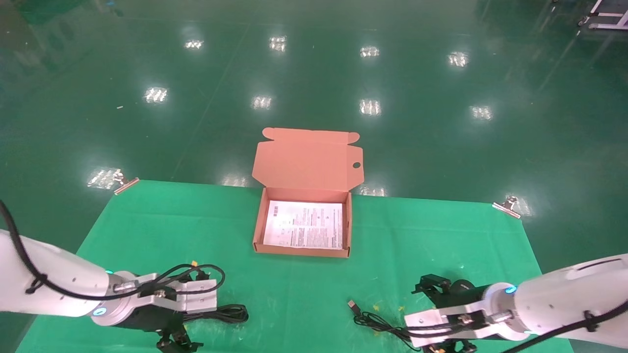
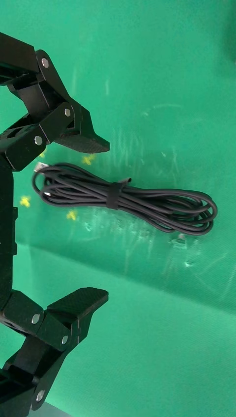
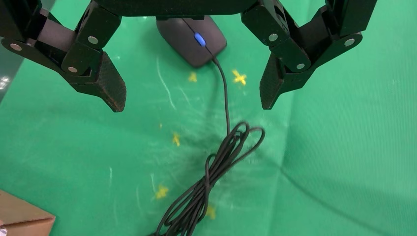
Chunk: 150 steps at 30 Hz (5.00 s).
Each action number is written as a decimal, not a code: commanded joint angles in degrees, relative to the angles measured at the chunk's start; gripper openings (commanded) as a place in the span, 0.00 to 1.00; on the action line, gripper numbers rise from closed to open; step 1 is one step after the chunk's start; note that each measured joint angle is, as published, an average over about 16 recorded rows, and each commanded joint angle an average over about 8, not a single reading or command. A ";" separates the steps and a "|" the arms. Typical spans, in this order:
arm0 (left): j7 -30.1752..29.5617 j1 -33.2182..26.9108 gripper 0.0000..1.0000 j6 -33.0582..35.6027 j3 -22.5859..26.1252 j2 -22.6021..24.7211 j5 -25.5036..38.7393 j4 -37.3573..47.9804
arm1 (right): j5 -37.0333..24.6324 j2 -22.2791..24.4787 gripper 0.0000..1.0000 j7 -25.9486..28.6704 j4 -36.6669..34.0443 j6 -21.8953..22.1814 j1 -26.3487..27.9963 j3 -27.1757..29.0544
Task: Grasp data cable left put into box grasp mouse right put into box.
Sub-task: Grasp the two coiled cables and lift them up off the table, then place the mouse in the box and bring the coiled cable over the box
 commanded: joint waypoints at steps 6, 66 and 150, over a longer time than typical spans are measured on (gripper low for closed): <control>3.76 -1.80 1.00 -1.41 -0.38 3.34 -1.79 10.51 | -0.91 -3.68 1.00 4.07 -3.26 0.12 -0.28 -0.45; 13.46 -4.91 0.00 -6.31 -0.24 9.50 -2.24 30.16 | -1.08 -9.45 0.00 4.47 -15.99 3.21 0.56 -0.63; -19.92 -12.68 0.00 -12.94 -7.17 -2.00 30.04 -10.46 | 21.95 -26.94 0.00 -0.82 -33.71 33.60 26.58 -10.40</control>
